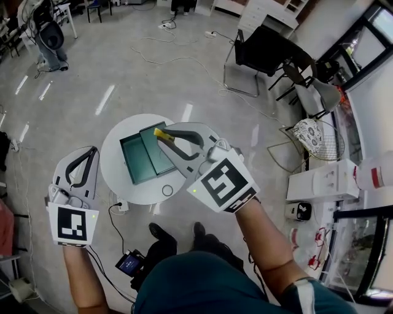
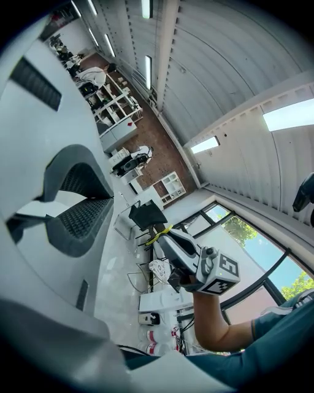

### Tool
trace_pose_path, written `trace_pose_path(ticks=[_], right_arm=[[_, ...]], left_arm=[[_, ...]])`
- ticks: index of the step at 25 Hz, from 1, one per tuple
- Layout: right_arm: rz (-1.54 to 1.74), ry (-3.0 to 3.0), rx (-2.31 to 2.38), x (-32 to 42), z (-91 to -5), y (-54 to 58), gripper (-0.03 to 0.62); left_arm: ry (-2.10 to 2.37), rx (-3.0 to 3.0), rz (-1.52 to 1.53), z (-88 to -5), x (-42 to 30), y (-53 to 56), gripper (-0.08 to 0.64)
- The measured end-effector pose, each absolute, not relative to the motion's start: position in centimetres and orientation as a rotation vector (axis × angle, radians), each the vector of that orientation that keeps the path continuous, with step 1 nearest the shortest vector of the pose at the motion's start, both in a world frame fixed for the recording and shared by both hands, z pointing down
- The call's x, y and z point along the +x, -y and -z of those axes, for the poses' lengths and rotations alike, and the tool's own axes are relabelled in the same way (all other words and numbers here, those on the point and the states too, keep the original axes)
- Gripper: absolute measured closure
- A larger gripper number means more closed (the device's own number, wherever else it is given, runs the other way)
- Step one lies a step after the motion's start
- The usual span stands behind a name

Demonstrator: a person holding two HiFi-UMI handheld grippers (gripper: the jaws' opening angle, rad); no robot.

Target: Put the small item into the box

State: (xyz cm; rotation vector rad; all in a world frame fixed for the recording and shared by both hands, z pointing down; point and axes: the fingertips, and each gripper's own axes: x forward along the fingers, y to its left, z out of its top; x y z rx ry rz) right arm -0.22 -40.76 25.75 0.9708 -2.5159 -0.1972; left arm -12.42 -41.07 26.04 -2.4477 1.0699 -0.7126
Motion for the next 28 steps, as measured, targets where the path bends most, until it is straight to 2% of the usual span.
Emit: trace_pose_path(ticks=[10, 28], right_arm=[[0.168, 2.514, 0.917, -5.8, -29.5, 45.1, 0.522], [0.030, 2.565, 0.625, -9.5, -42.9, 52.7, 0.522]], left_arm=[[-1.066, -2.494, 0.729, -30.5, -17.2, 45.0, 0.541], [-1.275, -2.532, 0.881, -41.6, -19.8, 50.3, 0.541]])
